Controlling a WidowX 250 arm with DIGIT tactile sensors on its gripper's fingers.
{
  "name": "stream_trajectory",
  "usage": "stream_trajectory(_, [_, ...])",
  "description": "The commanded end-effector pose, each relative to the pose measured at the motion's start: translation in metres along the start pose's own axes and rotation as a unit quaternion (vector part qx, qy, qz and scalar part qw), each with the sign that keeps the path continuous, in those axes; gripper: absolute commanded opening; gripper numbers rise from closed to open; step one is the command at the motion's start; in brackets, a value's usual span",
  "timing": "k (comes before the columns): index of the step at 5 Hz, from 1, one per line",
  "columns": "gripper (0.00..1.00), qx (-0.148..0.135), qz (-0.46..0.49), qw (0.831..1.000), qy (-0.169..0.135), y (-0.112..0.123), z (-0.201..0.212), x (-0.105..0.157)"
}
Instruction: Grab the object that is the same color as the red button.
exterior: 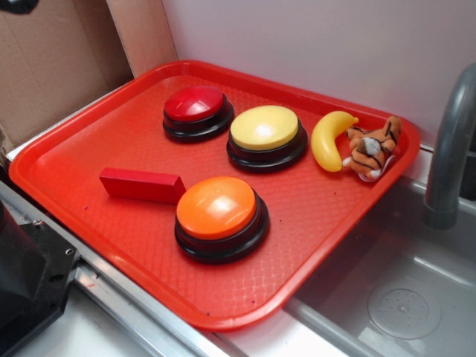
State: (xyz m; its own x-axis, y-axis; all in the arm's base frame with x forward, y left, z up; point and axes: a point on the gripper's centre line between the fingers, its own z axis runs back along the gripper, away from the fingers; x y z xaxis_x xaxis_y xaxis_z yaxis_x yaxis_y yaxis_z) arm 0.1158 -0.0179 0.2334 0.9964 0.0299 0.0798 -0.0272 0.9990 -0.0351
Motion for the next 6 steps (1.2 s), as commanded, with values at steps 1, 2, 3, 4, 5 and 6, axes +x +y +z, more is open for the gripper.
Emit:
stream_trajectory(1, [1.0,-0.007,-0.025,1.0,-0.016,0.018,-0.039,0.024])
stream_trajectory(2, [1.0,0.01,-0.082,0.995,-0.05,0.025,-0.064,0.039])
stream_trajectory(3, [1.0,0.021,-0.18,0.98,-0.086,0.035,-0.108,0.05])
stream_trajectory(4, [1.0,0.029,-0.254,0.962,-0.094,0.036,-0.141,0.054])
stream_trajectory(5, [1.0,-0.006,-0.312,0.945,-0.099,0.039,-0.174,0.054])
stream_trajectory(6, [1.0,-0.026,-0.344,0.935,-0.087,0.042,-0.198,0.058])
